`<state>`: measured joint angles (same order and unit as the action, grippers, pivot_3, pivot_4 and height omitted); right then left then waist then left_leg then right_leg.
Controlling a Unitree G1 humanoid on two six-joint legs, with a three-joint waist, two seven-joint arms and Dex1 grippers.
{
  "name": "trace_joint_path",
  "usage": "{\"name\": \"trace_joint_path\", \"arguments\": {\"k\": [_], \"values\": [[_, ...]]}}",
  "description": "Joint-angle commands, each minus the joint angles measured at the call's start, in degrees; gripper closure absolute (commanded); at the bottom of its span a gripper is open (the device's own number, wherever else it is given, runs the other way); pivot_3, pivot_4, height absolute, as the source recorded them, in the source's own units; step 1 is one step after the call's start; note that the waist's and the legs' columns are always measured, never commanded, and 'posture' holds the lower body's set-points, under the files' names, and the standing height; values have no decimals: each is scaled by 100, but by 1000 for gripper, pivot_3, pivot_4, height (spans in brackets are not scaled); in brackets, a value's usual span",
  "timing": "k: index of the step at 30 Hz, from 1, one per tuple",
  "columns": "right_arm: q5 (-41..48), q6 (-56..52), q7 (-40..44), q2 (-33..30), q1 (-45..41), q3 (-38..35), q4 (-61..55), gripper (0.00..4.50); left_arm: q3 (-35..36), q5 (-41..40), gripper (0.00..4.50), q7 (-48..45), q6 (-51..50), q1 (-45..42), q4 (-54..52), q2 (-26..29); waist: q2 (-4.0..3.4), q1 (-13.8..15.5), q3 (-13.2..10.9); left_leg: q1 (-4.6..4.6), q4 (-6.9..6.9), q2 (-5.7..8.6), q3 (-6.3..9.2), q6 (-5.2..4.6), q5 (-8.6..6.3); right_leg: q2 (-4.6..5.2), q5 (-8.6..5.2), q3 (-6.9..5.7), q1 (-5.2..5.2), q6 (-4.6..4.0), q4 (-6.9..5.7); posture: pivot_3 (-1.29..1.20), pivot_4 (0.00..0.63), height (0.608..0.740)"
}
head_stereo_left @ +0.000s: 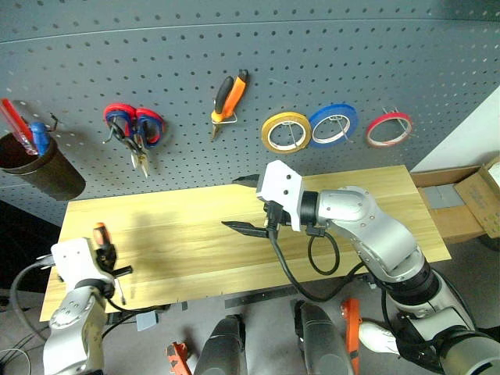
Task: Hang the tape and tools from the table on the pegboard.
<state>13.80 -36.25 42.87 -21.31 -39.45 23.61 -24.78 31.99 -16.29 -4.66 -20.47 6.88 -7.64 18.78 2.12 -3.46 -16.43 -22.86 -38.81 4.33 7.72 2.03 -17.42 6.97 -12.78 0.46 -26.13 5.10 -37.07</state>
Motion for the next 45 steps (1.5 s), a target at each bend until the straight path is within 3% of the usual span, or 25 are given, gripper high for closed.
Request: {"name": "trace_joint_path", "arguments": {"k": [1, 8, 13, 20, 25, 31, 34, 41, 45], "values": [[356, 544, 456, -14, -49, -350, -94, 582, 527, 155, 3874, 214, 714, 352, -1035, 11, 4, 56, 3, 1, 0, 0, 0, 0, 0, -1, 0, -1, 2, 0, 2, 19, 264, 740], [850, 924, 1155, 29, -257, -606, 198, 582, 796, 129, 3874, 229, 868, 84, -2130, 447, 24, 323, 33, 0, -4, 3, 6, 1, 1, -4, 3, -12, 10, 0, 4, 93, 224, 740], [895, 1152, 1363, 59, -406, -641, 481, 582, 1008, -8, 3874, 242, 666, -632, -2423, 1027, 29, 367, 47, 1, -5, 3, 4, 2, 1, -6, 5, -13, 10, 0, 6, 121, 207, 740], [752, 1346, 1275, 179, -641, -707, 832, 582, 796, -407, 3874, -135, 511, -2562, -1543, 2213, 50, 394, 86, 2, -8, 3, 3, 7, 2, -15, 10, -20, 8, -5, 0, 97, 187, 740], [633, 1379, 1087, 228, -684, -750, 900, 582, 436, -343, 3874, -339, 799, -3725, -603, 2591, 58, 334, 111, 1, -10, 6, 3, 14, -1, -17, 17, -49, 7, -11, 7, 68, 181, 740], [559, 1323, 968, 263, -593, -726, 761, 582, -18, 23, 3874, -711, 1804, -4222, 878, 2477, 58, 258, 134, 2, -13, 5, 0, 22, -4, -5, 27, -107, 2, -26, 6, 32, 178, 740], [543, 1255, 894, 226, -566, -757, 689, 582, -155, 68, 3874, -715, 2265, -4203, 1416, 2137, 60, 180, 147, 2, -18, 7, -2, 22, -4, 2, 29, -108, 3, -27, 6, 5, 182, 740], [552, 1134, 793, 82, -519, -803, 545, 582, -149, 125, 3874, -460, 2627, -3867, 1548, 1586, 67, 125, 158, 0, -22, 3, 0, 22, -4, 5, 29, -112, 1, -27, 4, -27, 189, 740], [543, 1124, 737, 44, -512, -807, 534, 582, -89, 114, 2641, -253, 2688, -3701, 1304, 1432, 69, 90, 167, 0, -26, 2, 1, 22, -4, 6, 30, -111, 1, -27, -1, -35, 188, 740]]}}
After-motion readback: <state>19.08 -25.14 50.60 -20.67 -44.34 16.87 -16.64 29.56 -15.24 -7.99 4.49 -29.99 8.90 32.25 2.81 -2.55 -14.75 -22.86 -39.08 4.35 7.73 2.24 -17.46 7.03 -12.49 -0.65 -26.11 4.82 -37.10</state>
